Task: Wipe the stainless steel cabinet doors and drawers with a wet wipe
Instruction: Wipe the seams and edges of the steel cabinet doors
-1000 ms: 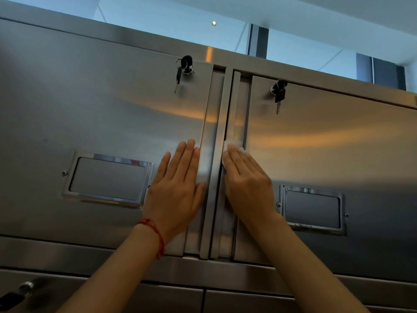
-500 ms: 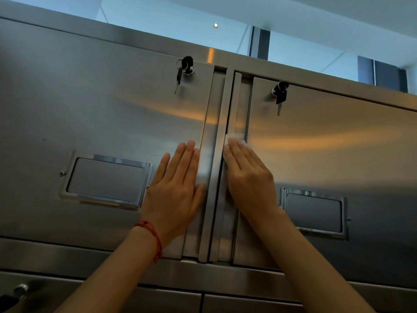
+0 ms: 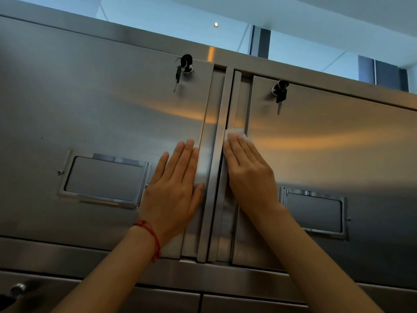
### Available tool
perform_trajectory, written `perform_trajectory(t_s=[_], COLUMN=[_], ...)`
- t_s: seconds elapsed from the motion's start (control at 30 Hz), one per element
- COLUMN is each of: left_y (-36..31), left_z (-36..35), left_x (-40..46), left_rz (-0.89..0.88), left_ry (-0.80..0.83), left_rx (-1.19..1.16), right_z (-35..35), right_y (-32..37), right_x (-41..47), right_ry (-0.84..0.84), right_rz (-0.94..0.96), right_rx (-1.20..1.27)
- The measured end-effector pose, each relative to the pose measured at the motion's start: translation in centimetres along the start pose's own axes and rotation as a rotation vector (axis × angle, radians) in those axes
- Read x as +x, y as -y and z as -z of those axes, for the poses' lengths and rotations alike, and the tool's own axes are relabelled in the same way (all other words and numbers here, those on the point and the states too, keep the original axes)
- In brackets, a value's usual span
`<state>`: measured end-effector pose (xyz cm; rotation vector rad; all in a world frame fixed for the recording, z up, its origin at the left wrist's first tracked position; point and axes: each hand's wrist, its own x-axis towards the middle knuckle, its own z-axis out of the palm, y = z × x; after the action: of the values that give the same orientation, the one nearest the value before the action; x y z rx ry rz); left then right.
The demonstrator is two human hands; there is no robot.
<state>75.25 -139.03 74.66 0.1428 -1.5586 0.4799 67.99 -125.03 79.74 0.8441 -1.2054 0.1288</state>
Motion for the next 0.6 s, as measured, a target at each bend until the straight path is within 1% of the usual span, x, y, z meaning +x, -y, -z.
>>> perform_trajectory(t_s=[0.23,0.43,0.6], left_y=[-0.04,-0.03,-0.05], left_z=[0.07,0.03,0.04], left_x=[0.05,-0.04,-0.03], left_rz=[0.003,0.002,0.002], left_ry=[0.011,0.003,-0.002], left_rx=[-0.006,-0.010,0.000], right_z=[0.05,-0.07,-0.02], right_y=[-0.30,-0.43,-0.27], right_x=[-0.57,0.14,-0.75], right_ry=[-0.031,-0.005,-0.001], right_rz=[0.068,0.010,0.035], right_rx=[-0.044,-0.001,0.016])
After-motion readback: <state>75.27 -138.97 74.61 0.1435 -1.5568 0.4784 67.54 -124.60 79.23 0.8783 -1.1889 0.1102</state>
